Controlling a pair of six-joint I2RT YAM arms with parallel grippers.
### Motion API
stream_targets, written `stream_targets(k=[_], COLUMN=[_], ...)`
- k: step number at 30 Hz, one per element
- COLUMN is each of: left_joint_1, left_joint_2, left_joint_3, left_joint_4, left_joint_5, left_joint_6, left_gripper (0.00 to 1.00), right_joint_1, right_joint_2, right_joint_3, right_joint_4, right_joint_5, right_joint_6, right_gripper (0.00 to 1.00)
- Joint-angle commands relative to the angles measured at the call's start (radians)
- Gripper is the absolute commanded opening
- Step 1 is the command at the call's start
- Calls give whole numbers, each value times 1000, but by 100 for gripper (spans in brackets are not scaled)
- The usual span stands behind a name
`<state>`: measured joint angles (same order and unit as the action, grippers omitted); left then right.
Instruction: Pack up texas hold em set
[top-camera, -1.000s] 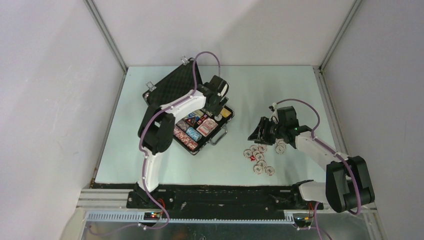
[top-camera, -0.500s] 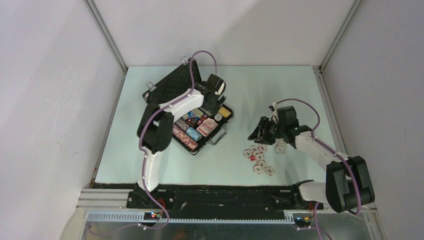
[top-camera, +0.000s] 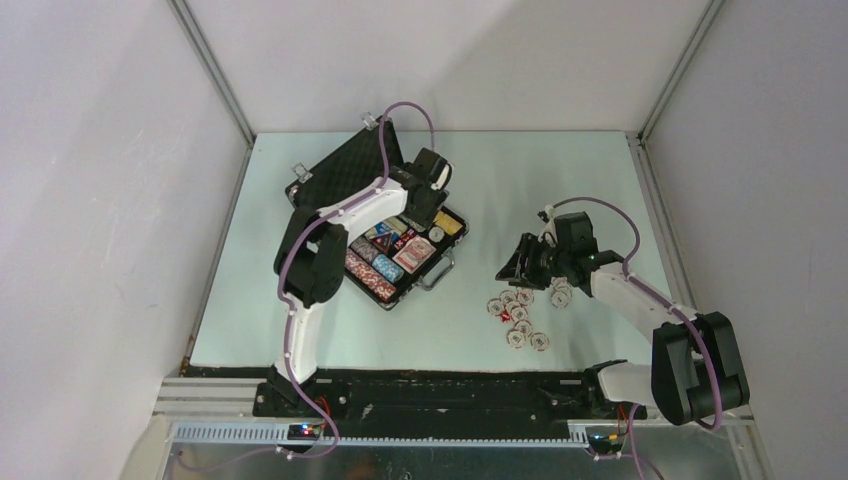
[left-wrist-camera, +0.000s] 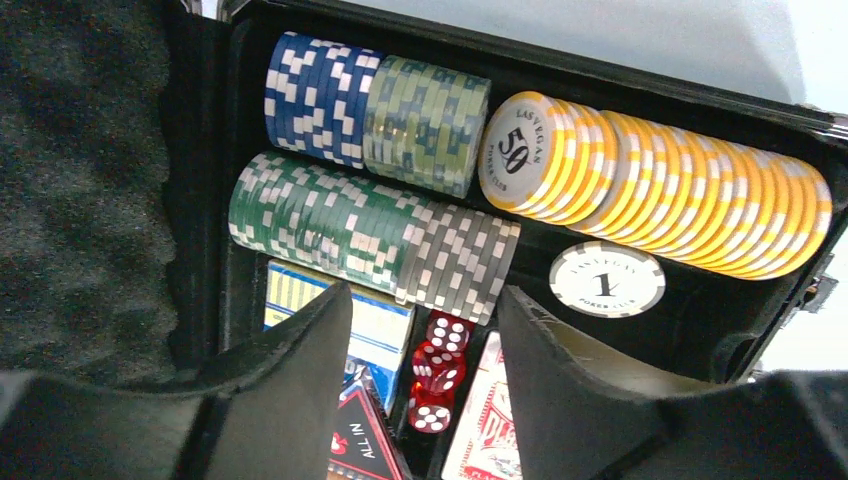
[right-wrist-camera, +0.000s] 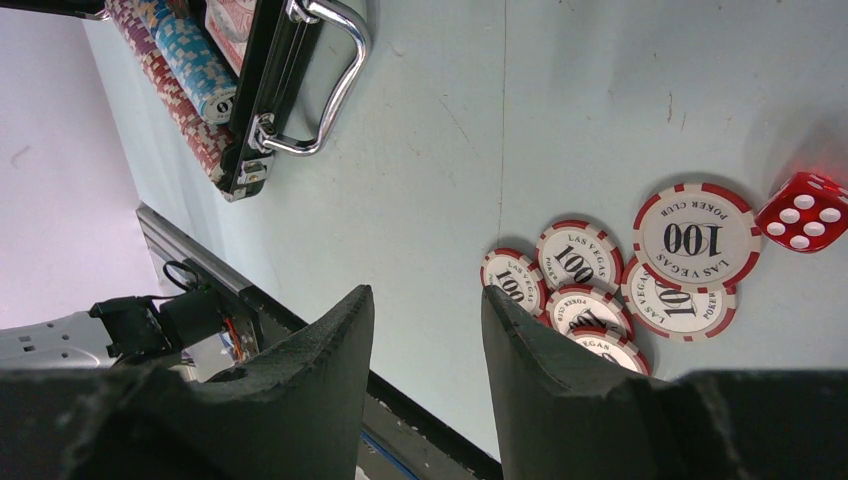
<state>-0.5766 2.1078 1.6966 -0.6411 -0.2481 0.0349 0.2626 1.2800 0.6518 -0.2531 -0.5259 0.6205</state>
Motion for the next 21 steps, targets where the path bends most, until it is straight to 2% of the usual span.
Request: stream_targets(k=[1,4,6,7,9,11,17,21], left_joint_1=[11,16,17,17,17,18,15,8], left_joint_2=[-12,-20,-21,-22,-28,-38,-54,-54], left_joint_3=[21,12,12,12,8,-2,-23,-22], left_joint_4=[16,22,23,23,23,31,45,39], left_joint_5=[-25,-26,-24,-23,-10,7,31,49], left_joint_6=[-10,-12,-11,-12,-12,-11,-7,3], left_gripper=[59,60,66,73,81,83,79,81], right_joint_1=[10,13,14,15,20,26,33,35], right_joint_2=[-4,-2,-1,2,8,10,13,12], right_joint_3=[40,40,42,44,57,67,72,72], right_joint_4=[8,15,20,19,8,2,-2,-6], right_joint_5=[7,8,6,8,12,15,19,20], right_joint_6=[-8,-2,2,3,1,1,2,-2], right_gripper=[47,47,47,47,47,47,47,47])
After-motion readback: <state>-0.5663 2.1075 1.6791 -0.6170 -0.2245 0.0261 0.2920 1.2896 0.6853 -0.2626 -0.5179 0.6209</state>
